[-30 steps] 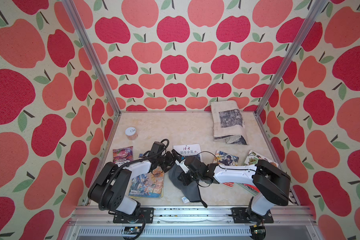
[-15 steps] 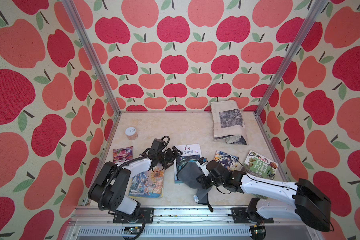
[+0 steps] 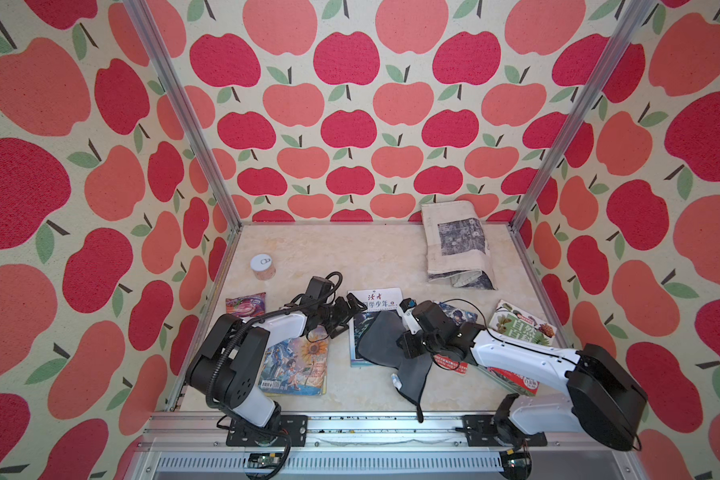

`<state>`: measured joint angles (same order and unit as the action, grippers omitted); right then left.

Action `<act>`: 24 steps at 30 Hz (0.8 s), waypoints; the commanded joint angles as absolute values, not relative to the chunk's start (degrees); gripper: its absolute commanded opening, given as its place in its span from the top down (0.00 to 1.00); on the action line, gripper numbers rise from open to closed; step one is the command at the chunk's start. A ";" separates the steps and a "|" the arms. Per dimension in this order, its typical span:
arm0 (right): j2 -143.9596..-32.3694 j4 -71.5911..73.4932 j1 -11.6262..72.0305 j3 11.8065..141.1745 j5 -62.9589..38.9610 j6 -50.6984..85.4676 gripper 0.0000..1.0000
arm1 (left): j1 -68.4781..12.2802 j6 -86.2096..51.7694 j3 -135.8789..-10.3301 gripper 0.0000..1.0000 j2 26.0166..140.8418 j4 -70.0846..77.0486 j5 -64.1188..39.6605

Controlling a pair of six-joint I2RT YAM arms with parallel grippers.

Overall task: Wipe the cover of the book
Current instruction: Wipe the dirt from the cover of the book.

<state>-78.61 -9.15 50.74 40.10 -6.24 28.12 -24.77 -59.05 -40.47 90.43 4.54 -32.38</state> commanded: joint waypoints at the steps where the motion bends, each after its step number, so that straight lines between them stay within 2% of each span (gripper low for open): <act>1: -82.49 -10.68 47.80 45.07 -10.43 24.55 1.00 | -25.22 -59.06 -40.77 0.01 90.89 5.10 -32.17; 9: -93.27 -11.99 41.65 56.51 -16.01 22.15 1.00 | -25.88 -58.92 -40.23 0.01 87.71 2.89 -30.55; 16: -103.24 -13.92 37.96 65.88 -15.04 19.86 1.00 | -25.84 -59.24 -38.46 0.01 85.78 3.31 -29.79; 24: -111.95 -11.94 38.87 72.85 -16.50 23.91 1.00 | -25.91 -60.80 -37.24 0.01 85.52 4.51 -30.15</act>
<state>-110.43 -12.14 37.67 70.57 -14.66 22.09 -25.65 -59.94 -38.06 86.56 4.47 -30.83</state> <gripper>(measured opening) 0.087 0.993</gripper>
